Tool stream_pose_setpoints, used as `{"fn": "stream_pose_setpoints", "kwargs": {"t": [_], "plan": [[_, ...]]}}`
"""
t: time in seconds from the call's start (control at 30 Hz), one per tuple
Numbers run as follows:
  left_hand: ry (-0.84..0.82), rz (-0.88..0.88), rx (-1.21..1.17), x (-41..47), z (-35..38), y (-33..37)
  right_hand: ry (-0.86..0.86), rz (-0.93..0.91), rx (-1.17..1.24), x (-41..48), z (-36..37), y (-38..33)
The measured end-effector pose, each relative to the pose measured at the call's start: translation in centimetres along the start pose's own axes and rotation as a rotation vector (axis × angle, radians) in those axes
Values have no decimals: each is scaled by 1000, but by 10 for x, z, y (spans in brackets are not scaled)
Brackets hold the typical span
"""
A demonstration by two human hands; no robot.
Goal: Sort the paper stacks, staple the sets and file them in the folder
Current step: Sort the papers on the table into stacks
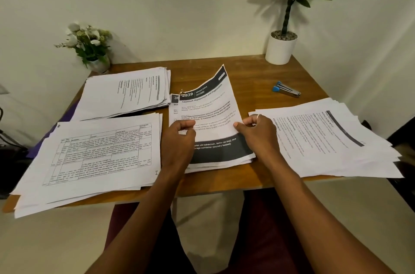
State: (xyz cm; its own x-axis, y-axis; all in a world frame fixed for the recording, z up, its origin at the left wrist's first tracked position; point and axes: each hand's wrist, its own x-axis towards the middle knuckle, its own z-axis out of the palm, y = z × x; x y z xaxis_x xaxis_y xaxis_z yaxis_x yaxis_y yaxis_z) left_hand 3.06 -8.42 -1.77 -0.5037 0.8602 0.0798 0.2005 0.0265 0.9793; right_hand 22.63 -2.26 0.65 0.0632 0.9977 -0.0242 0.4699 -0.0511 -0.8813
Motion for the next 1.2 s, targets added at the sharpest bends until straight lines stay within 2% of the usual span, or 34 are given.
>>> {"fn": "stream_pose_setpoints", "kwargs": {"t": [0.2,0.33,0.4,0.5,0.53,0.7,0.77,0.9,1.0,1.1,1.2], "plan": [[62,30,35,-2,0,0,-43,177,334,9,-14,6],[149,19,145,-3,3,2,-12,236,471,12,-19,12],[119,-69,97,-2,6,2,11,242,514,15,-20,14],[45,-285,-196,3,12,7,14,254,541,19,-21,13],[25,-300,-233,4,14,7,11,253,537,21,-21,13],[12,-241,-103,11,22,5,-19,252,564,29,-25,15],[27,-229,-88,15,26,6,5,219,460,34,-29,14],[63,-143,2,20,31,1,259,27,101,70,-39,12],[68,-109,74,18,34,-3,353,-52,-234,109,-46,17],[104,-81,113,17,35,-4,336,-35,-625,150,-53,33],[129,-43,127,17,35,-6,258,-5,-706,179,-57,49]]}}
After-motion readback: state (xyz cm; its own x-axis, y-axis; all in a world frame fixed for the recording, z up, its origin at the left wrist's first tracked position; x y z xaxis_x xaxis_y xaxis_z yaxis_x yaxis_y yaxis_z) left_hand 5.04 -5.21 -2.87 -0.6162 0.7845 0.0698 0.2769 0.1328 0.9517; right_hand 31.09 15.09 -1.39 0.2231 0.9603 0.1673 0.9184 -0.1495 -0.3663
